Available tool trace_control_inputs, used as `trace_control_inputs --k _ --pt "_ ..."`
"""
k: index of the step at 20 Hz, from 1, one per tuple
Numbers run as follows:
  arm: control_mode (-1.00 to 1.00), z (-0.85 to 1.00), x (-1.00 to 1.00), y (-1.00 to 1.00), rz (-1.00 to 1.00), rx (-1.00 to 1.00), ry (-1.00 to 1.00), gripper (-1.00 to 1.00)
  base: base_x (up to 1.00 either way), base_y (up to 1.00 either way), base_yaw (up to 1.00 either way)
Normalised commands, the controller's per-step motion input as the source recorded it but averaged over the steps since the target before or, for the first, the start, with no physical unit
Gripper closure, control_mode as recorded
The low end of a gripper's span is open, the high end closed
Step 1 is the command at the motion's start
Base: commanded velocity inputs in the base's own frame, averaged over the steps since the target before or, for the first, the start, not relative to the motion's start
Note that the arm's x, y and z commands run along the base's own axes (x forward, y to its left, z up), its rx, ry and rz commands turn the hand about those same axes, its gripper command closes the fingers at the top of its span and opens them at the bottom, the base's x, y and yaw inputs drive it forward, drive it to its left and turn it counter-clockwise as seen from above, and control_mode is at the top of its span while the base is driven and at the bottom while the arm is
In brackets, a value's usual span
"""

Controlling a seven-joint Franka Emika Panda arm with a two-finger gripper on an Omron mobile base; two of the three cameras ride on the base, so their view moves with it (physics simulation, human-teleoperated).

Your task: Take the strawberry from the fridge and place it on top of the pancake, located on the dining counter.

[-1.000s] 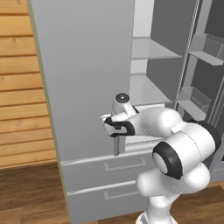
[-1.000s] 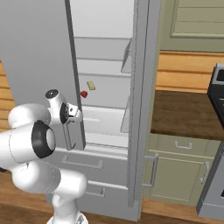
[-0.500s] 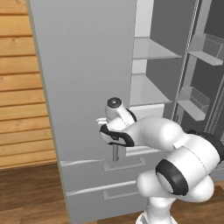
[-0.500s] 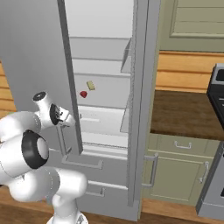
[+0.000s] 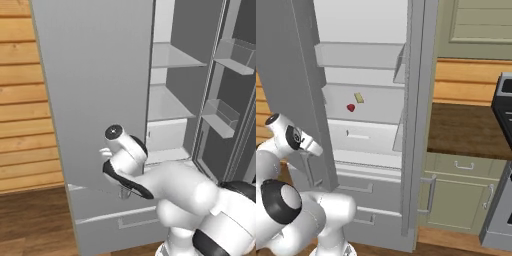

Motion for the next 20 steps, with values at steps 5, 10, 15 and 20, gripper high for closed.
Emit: trace_control_inputs --k 5,10,15,20 --pt "-1.0 -0.3 -0.69 0.86 -0.03 -0.16 0.0 1.0 0.0 0.0 0.0" --pt "-1.0 -0.26 -0.5 0.91 0.0 -0.2 -0.06 1.0 0.0 0.0 0.0" --pt "-1.0 -0.3 -0.6 0.9 0.0 -0.24 -0.18 1.0 0.0 0.0 0.0" --pt "-1.0 -0.16 -0.24 0.59 0.0 -0.19 -0.07 1.0 0.0 0.0 0.0"
